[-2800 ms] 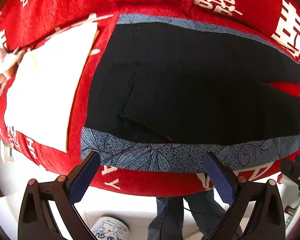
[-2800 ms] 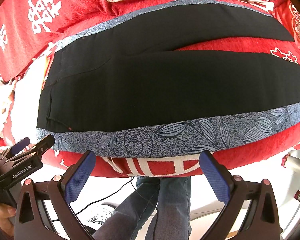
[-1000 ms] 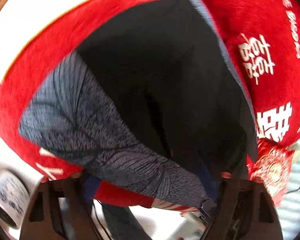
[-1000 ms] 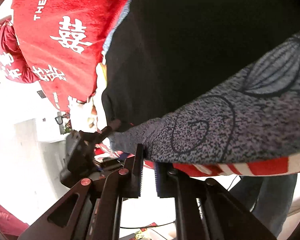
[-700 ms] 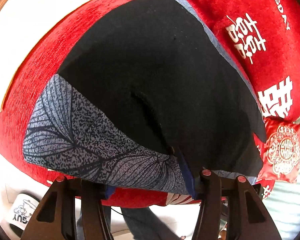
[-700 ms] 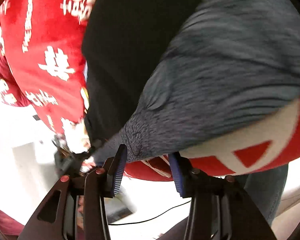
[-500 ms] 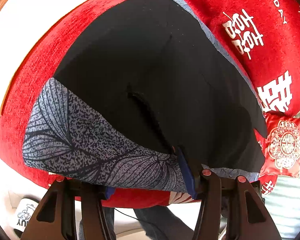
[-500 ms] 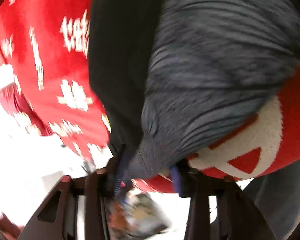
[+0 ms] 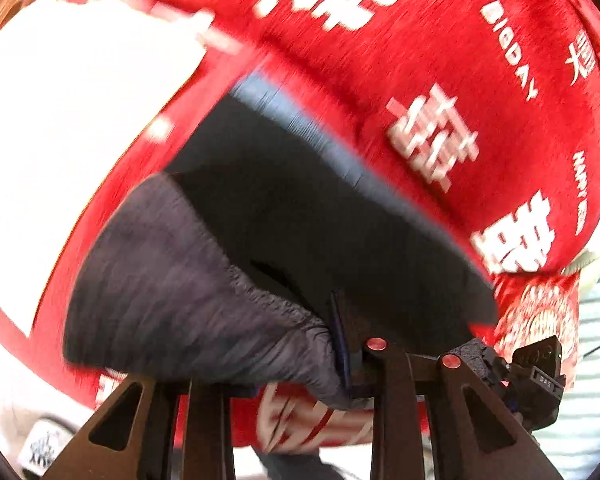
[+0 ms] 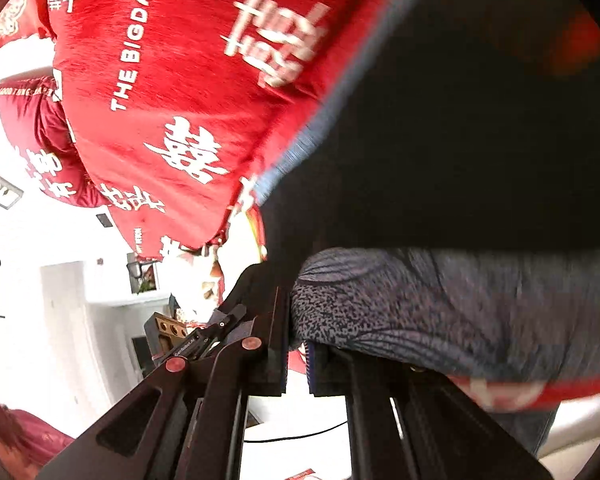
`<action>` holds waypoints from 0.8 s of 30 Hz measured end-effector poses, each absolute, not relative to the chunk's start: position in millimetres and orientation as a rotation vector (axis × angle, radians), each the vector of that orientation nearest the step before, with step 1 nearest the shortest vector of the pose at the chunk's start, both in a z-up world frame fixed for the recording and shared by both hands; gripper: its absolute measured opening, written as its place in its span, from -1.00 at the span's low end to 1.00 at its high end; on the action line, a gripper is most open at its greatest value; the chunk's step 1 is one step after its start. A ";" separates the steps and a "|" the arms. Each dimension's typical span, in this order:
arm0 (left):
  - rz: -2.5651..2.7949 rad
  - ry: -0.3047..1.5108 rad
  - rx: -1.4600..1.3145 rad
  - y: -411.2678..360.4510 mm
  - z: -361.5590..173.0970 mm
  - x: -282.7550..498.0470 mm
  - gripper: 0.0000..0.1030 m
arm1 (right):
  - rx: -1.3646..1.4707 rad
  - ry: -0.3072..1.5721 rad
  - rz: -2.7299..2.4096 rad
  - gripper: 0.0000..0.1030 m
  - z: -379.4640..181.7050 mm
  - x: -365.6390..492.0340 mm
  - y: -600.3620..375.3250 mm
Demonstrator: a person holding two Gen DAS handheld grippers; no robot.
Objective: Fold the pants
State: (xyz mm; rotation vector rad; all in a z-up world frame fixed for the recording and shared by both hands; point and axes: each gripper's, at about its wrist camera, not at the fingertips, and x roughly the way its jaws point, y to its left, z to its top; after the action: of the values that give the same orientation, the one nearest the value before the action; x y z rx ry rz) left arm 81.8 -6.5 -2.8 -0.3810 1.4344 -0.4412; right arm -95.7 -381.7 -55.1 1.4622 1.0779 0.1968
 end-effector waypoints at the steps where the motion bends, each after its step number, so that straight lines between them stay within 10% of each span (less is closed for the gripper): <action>1: -0.444 1.415 -0.377 -16.7 -0.2 96.6 -0.43 | 1.448 1.086 0.215 -0.85 -56.1 -78.5 -392.6; 17: -0.261 1.369 -0.134 -109.0 -97.9 225.5 -0.39 | 1.310 1.333 0.223 -0.75 -193.7 94.6 -451.8; 19: -0.254 1.367 -0.112 -108.9 -82.7 223.0 -0.36 | 1.279 1.343 0.235 -0.22 -177.4 92.5 -450.7; 21: -0.225 1.340 -0.084 -104.3 -59.7 215.8 0.17 | 1.210 1.313 0.262 0.68 -144.4 90.6 -447.3; 24: -0.201 1.266 -0.033 -96.8 -28.8 201.4 0.42 | 1.043 1.284 0.263 0.62 -99.1 81.5 -433.7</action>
State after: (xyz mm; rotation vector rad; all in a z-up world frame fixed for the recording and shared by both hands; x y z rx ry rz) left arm 201.4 -96.8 -28.8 -0.0325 1.2664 -0.2005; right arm 81.5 -433.7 -99.1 1.0431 1.2838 0.2633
